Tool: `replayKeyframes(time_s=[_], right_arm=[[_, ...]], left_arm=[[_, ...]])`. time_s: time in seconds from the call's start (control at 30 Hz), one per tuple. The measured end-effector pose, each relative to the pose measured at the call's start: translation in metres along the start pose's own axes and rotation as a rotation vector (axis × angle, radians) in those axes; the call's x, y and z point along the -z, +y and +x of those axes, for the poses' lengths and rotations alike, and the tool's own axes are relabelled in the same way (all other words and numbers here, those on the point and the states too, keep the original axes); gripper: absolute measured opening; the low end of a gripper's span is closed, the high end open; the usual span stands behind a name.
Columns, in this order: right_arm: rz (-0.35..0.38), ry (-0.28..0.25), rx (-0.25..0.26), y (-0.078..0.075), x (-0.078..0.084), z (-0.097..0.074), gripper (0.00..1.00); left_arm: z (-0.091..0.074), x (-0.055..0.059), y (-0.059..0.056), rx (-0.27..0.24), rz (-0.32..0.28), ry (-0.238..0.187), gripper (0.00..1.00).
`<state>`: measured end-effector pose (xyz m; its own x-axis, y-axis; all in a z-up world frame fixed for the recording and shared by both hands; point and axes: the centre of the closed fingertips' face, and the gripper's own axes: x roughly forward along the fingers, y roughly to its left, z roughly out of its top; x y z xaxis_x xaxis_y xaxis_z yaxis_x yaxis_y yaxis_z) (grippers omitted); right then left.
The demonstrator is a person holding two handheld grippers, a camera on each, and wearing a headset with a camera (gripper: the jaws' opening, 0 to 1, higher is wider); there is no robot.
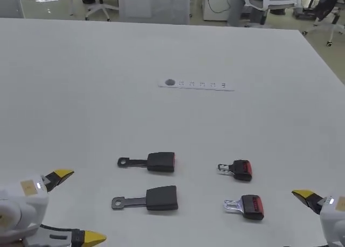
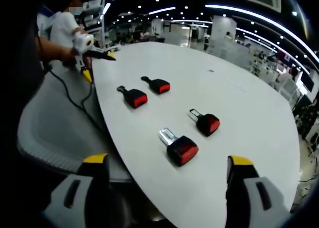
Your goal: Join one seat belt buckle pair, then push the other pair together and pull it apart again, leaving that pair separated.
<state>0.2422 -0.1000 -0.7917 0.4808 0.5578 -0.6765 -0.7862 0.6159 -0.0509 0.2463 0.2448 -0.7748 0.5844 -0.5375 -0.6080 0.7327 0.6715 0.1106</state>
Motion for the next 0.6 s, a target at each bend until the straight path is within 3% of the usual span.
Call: replayKeyframes(time_s=[0.6], right_arm=[[-0.017,-0.002,-0.004,0.0078,0.0005,-0.0038,1.0]], left_arm=[[0.0001,0.0001,0.0032,-0.002,0.008,-0.016,1.0]])
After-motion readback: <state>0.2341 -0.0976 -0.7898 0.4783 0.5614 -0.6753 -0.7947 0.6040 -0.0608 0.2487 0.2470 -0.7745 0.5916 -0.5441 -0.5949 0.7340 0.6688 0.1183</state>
